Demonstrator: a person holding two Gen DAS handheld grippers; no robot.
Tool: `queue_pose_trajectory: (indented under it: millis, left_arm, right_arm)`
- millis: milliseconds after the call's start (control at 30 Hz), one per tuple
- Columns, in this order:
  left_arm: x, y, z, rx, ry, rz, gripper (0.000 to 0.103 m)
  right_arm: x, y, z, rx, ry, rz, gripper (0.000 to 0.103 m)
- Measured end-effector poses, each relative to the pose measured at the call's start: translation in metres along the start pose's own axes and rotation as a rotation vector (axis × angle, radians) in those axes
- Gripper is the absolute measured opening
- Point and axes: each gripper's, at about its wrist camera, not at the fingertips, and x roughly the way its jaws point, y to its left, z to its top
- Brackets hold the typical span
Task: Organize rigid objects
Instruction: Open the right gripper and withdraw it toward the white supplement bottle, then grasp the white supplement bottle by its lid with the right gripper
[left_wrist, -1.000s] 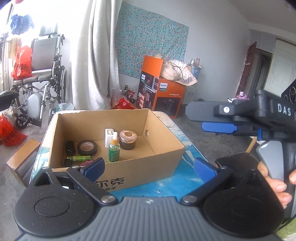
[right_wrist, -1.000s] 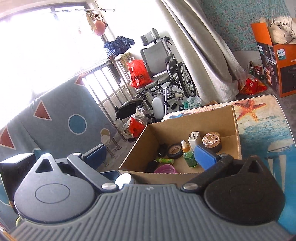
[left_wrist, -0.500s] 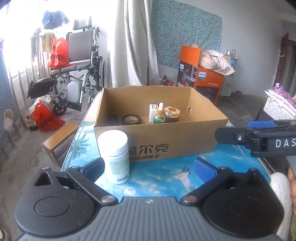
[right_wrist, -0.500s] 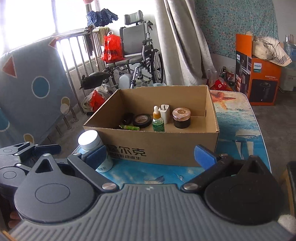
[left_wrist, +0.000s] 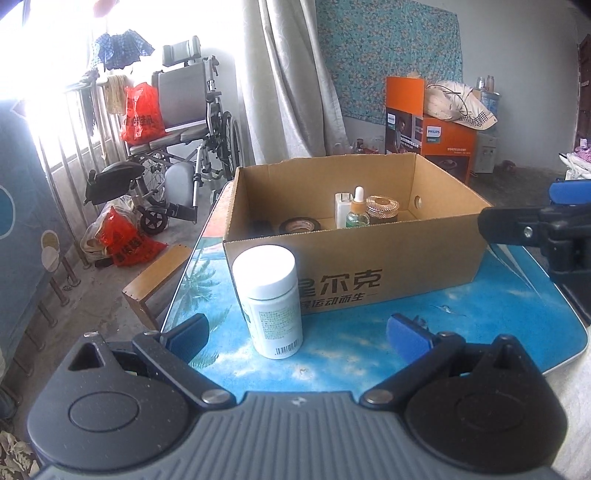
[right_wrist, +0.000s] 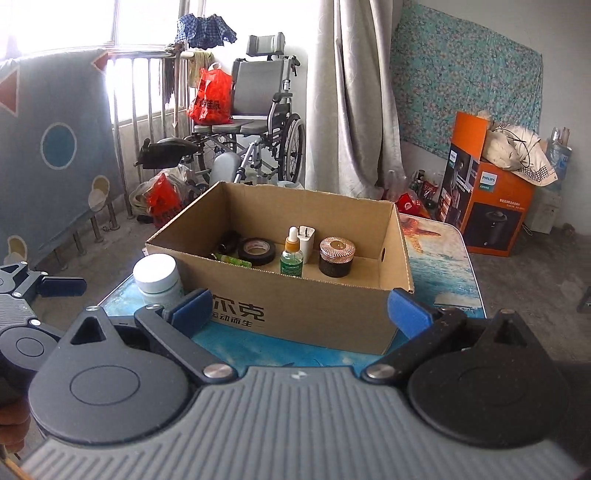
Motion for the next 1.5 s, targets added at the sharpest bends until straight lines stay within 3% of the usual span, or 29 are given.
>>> queue_pose_trajectory:
  millis: [233,600,867,1067,1233,1367,1500]
  left_arm:
    - [0.003,0.006,-0.003,-0.03,-0.023,-0.012,0.103]
    - [0.022,0.017,-0.012,-0.063,-0.048,-0.037,0.103]
    - [0.042,0.03,-0.015,-0.121,-0.074,-0.086,0.103]
    - [0.06,0.026,-0.012,-0.066,-0.062,-0.049,0.103]
    - [0.075,0.02,-0.006,-0.027,-0.04,-0.026,0.098]
    - [0.082,0.019,-0.003,-0.033,-0.022,-0.042,0.084]
    - [0.087,0.021,0.0,-0.05,0.01,-0.045,0.071]
  right_arm:
    - [0.006,0.001,0.003,0.012,-0.012,0.021,0.102]
    - [0.031,-0.008,-0.006,0.115,-0.033,0.169,0.102]
    - [0.066,-0.012,-0.008,0.268,0.015,0.352,0.102]
    - [0.097,0.005,-0.001,0.321,0.063,0.512,0.102]
    - [0.124,0.02,0.004,0.351,0.108,0.559,0.101]
    - [0.147,0.023,0.004,0.42,0.151,0.601,0.094]
    - [0.164,0.027,0.001,0.47,0.21,0.621,0.072]
